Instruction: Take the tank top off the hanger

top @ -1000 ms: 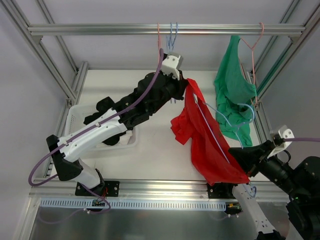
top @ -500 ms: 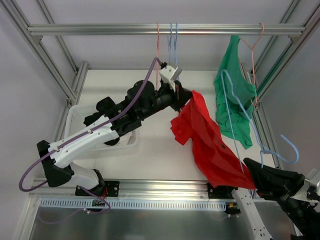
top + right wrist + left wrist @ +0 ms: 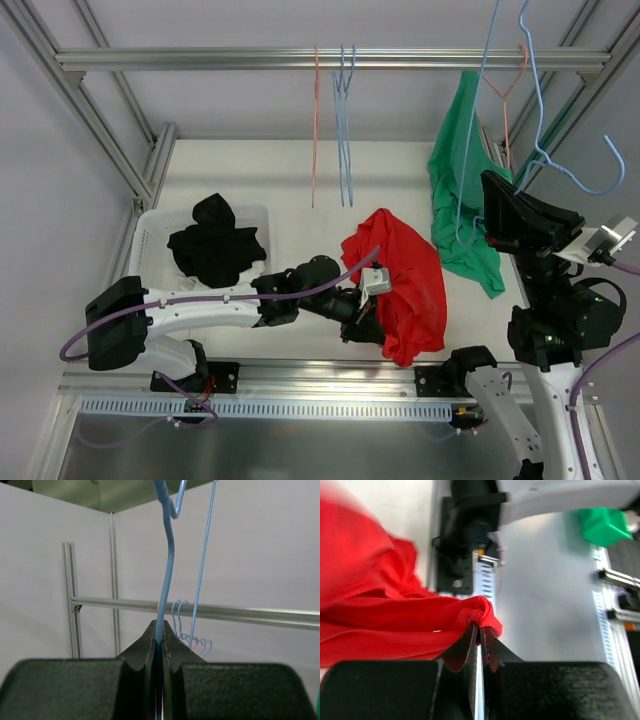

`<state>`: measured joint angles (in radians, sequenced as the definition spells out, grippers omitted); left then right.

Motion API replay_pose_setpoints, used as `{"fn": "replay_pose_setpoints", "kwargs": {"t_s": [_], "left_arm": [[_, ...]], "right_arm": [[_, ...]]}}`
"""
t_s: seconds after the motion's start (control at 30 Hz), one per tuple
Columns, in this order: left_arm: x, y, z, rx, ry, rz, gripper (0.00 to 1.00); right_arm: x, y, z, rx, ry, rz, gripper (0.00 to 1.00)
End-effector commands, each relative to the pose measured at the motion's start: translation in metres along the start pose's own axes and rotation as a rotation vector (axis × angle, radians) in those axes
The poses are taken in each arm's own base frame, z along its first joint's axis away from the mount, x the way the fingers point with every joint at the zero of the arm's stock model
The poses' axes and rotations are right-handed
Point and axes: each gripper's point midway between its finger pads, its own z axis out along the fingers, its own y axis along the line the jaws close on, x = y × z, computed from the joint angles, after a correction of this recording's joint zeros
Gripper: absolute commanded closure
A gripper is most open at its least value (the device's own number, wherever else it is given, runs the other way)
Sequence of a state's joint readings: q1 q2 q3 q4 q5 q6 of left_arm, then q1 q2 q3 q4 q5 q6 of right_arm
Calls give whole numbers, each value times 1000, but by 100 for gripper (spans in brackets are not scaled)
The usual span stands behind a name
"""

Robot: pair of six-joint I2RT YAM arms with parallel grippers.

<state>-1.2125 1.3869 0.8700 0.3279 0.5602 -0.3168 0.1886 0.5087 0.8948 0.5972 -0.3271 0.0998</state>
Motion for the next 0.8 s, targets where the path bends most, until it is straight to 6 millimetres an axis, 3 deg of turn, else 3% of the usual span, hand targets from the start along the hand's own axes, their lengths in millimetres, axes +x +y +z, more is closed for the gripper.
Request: {"fn": "replay_pose_setpoints", "kwargs": {"t_s": [0.0,0.03,0.07,0.13,0.17,0.2,0.27,0.3,0.37,0.4,0.5,0.53,0.63,0.67,0.7,0.73,0.77], "left_arm": [[-35,13,-14,-154,-129,30,100],[-35,18,-18,-204,-129,29,100],[-35,29,-28,-297,-127,18,92],[-38,28,-38,-349,-119,42,78],[-38,30,-50,-409,-118,48,62],[-38,28,-57,-423,-117,68,38],[-37,19,-73,-435,-126,83,23],[-35,18,-79,-442,-129,87,2],[-38,10,-95,-449,-153,92,1],[-32,10,-99,-455,-140,86,1],[-31,4,-113,-459,-165,84,1],[-31,4,-116,-463,-174,83,1],[-23,6,-120,-474,-170,79,1],[-18,9,-119,-480,-156,75,1],[-16,10,-118,-477,-151,74,1],[-12,11,-116,-475,-138,68,1],[-6,13,-113,-476,-120,61,1]], "right_arm": [[-23,16,-16,1,64,-47,100],[-17,16,-25,26,117,-30,100],[12,13,-51,76,277,6,100],[25,16,-76,100,396,1,100],[48,13,-101,153,528,41,100],[51,16,-113,164,561,50,100],[68,21,-133,166,662,89,100],[78,19,-135,171,712,100,100],[86,13,-137,206,782,121,100],[100,6,-131,228,841,152,100],[108,-1,-110,242,870,199,100],[123,-9,-100,259,904,239,100],[114,-13,-53,220,830,268,100],[130,-22,-38,233,857,299,100],[134,-25,-27,236,865,300,100],[125,-23,-8,230,837,276,100],[148,-31,3,240,889,257,100]]}}
